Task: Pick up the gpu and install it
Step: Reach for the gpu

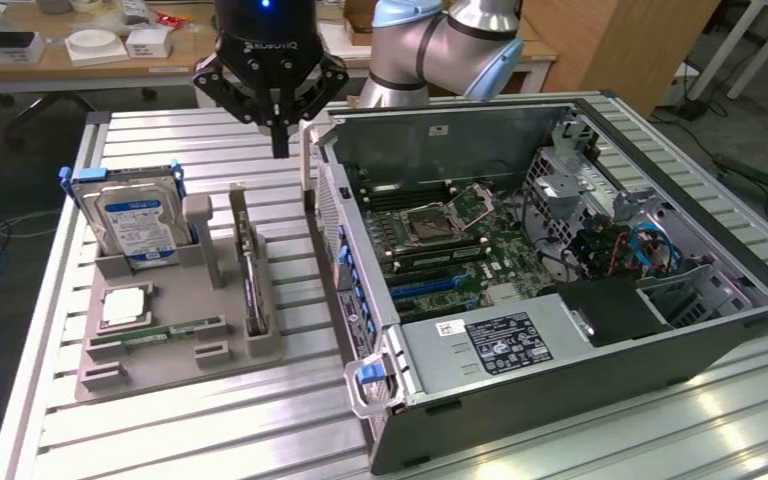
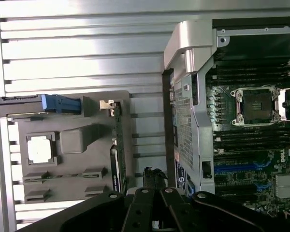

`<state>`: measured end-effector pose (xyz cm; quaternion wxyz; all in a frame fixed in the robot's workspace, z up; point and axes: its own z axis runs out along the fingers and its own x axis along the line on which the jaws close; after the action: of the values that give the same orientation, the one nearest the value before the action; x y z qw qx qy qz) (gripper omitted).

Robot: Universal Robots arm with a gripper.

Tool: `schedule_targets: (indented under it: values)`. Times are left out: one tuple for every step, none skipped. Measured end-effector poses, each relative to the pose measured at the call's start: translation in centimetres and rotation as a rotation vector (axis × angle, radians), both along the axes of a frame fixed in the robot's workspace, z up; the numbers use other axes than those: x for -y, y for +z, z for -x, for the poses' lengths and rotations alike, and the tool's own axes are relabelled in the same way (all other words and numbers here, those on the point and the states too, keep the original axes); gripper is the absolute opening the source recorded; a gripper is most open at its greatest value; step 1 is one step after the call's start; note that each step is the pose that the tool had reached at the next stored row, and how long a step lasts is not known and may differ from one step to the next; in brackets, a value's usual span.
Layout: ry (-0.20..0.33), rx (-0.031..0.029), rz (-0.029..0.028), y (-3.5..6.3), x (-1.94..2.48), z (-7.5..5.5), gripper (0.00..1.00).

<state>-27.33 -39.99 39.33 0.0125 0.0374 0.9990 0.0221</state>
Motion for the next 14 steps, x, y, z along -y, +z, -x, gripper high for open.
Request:
schedule_targets:
  values:
    - [0.0,0.0,0.0,0.0,0.0,0.1,0.1]
    - [0.0,0.0,0.0,0.0,0.01,0.2,0.1]
    - [0.0,0.0,0.0001,0.0,0.01,0.3,0.1]
    - [0.0,0.0,0.0,0.0,0.02,0.4,0.1]
    - [0.0,0.0,0.0,0.0,0.02,0.5,0.1]
    - [0.0,0.0,0.0,0.0,0.02,0.6,0.1]
    - [0.0,0.0,0.0,0.0,0.02,0.7,0.1]
    - [0.0,0.0001,0.0,0.0,0.02,0.8,0.1]
    - [0.0,0.0,0.0,0.0,0.03,0.9,0.1]
    - [0.0,0.0001,-0.0001,0.0,0.03,1.0,0.1]
    - [0.0,0.0001,0.0,0.0,0.03,1.1,0.1]
    - [0.0,0.0,0.0,0.0,0.04,1.2,0.1]
    - [0.0,0.0,0.0,0.0,0.05,1.3,0.1]
    - [0.0,0.0,0.0,0.0,0.05,1.4,0.1]
